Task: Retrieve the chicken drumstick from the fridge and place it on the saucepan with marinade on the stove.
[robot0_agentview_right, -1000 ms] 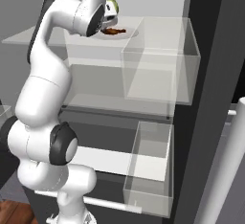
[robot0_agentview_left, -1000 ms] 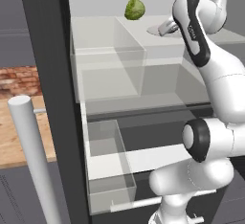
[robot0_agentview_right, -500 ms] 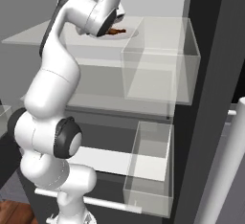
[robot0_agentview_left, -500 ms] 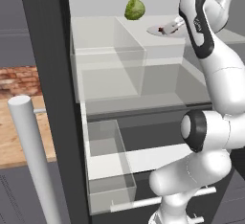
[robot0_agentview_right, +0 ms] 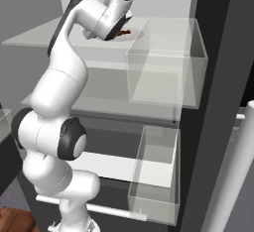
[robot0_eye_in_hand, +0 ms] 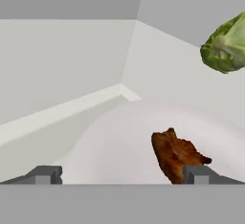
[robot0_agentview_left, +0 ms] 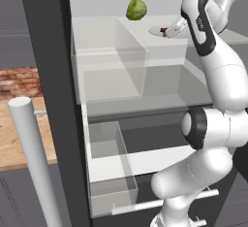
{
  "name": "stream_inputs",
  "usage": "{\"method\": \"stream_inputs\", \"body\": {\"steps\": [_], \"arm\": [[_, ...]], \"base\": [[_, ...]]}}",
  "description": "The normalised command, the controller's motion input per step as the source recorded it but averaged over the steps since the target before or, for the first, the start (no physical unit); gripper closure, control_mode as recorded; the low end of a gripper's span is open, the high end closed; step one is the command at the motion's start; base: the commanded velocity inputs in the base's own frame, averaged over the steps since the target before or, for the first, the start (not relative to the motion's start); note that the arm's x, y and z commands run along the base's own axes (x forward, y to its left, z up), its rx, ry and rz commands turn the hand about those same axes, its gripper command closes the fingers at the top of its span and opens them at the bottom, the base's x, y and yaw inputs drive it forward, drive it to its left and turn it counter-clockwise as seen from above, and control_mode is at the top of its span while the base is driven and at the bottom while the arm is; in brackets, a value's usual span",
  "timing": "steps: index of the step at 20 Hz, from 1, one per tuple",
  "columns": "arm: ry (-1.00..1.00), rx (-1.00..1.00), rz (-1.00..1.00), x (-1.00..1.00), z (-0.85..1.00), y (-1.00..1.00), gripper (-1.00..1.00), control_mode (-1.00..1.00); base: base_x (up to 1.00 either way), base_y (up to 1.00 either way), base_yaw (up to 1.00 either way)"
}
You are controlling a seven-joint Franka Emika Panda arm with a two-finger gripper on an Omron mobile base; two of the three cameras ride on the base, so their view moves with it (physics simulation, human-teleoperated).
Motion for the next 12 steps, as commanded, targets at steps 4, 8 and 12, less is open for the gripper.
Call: {"method": "stream_inputs", "body": {"steps": [4, 8, 12], "arm": [[0.02, -0.05, 0.01, 0.07, 0.03, 0.00, -1.00, -1.00], [0.02, -0.07, 0.00, 0.01, 0.00, 0.00, -1.00, -1.00], [0.02, -0.09, 0.01, 0.01, 0.00, 0.00, -1.00, -1.00]], "base": [[0.00, 0.00, 0.00], [0.00, 0.00, 0.00], [0.00, 0.00, 0.00]]}}
